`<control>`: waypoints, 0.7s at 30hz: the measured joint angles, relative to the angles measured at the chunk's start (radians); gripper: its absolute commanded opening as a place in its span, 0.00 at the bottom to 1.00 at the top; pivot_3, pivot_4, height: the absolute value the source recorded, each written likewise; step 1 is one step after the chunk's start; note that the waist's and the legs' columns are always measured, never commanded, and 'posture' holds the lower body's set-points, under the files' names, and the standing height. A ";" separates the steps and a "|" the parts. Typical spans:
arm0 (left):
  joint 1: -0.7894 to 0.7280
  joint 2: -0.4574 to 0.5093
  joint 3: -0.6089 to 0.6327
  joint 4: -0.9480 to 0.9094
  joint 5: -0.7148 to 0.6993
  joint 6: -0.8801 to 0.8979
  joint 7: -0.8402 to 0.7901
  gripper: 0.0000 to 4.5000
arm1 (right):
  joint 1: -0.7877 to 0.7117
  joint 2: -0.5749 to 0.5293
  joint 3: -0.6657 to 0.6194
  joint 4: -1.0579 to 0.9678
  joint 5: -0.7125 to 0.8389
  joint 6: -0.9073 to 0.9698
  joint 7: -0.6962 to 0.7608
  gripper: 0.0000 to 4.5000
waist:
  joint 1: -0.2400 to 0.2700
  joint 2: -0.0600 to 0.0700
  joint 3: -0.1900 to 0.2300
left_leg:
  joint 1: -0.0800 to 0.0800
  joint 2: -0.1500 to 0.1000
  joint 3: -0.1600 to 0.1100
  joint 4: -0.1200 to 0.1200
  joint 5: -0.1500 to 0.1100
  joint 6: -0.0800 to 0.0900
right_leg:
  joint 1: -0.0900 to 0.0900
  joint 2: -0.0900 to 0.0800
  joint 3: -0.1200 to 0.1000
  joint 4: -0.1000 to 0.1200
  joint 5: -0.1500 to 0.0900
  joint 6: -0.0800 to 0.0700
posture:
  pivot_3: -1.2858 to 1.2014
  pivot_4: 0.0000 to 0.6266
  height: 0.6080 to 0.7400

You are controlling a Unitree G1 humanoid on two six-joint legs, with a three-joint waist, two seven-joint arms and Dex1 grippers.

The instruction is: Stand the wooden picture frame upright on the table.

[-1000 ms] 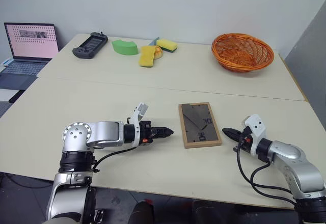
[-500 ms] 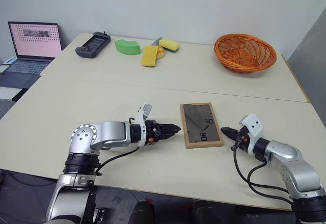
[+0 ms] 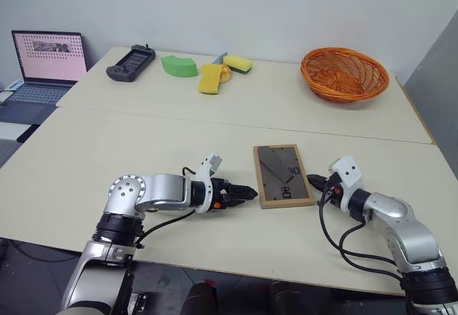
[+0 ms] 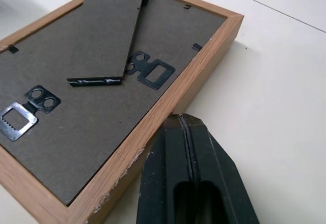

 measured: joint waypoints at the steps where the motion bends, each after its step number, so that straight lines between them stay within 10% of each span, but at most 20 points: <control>1: -0.003 0.000 -0.002 0.000 0.000 -0.002 0.000 0.68 | 0.002 0.000 0.002 0.000 -0.001 0.000 -0.004 0.00 | 0.000 0.000 0.000 | 0.000 0.000 0.000 0.000 0.000 0.000 | 0.000 0.000 0.000 0.000 0.000 0.000 | 0.52 0.24 1.00; 21: -0.006 -0.003 -0.011 0.000 0.000 -0.042 0.009 0.68 | 0.037 0.104 0.034 -0.089 0.004 0.112 -0.062 0.00 | 0.000 0.000 0.000 | 0.000 0.000 0.000 0.000 0.000 0.000 | 0.000 0.001 0.000 0.000 0.000 0.000 | 0.52 0.24 1.00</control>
